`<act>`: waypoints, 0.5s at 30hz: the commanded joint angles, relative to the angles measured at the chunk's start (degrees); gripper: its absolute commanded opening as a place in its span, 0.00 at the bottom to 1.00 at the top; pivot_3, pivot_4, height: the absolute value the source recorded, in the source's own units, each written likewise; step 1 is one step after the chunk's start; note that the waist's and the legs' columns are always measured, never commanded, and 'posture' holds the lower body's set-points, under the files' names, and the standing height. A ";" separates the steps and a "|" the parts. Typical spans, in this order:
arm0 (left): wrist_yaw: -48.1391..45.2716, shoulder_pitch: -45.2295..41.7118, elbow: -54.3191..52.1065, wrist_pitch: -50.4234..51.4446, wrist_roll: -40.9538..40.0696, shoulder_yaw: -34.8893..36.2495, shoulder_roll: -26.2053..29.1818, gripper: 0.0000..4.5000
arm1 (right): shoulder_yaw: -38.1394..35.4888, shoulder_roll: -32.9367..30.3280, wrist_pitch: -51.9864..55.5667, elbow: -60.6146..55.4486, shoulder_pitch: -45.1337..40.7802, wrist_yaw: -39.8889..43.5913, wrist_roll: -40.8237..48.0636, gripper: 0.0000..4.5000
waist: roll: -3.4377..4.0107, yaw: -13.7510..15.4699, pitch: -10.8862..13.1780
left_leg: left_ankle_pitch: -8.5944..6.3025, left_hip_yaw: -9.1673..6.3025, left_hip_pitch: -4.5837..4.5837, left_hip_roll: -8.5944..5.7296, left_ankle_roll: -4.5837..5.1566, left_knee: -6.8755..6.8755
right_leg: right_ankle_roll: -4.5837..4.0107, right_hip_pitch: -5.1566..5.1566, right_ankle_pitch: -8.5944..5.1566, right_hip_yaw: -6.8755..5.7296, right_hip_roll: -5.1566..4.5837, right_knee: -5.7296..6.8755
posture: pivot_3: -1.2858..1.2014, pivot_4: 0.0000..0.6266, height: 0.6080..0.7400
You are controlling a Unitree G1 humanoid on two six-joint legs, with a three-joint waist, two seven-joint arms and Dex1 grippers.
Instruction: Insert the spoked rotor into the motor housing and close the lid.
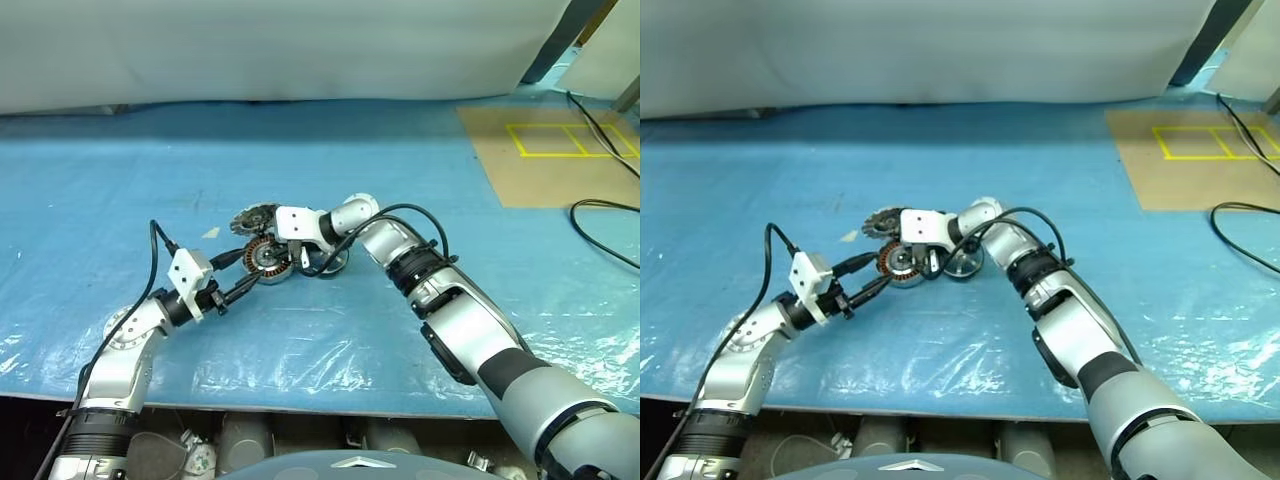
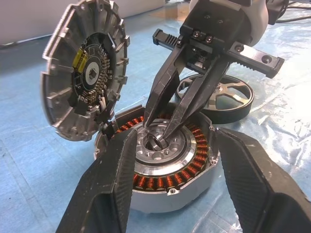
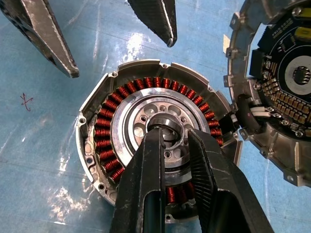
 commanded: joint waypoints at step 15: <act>0.13 -1.86 0.71 -1.18 -0.14 -0.24 -0.05 0.60 | -5.56 -2.21 3.31 -5.52 -4.52 9.59 7.22 0.18 | -0.02 -0.18 0.01 | 0.08 0.01 -0.06 0.01 0.16 0.01 | -0.01 -0.06 0.00 0.00 0.00 0.03 | 0.52 0.24 1.00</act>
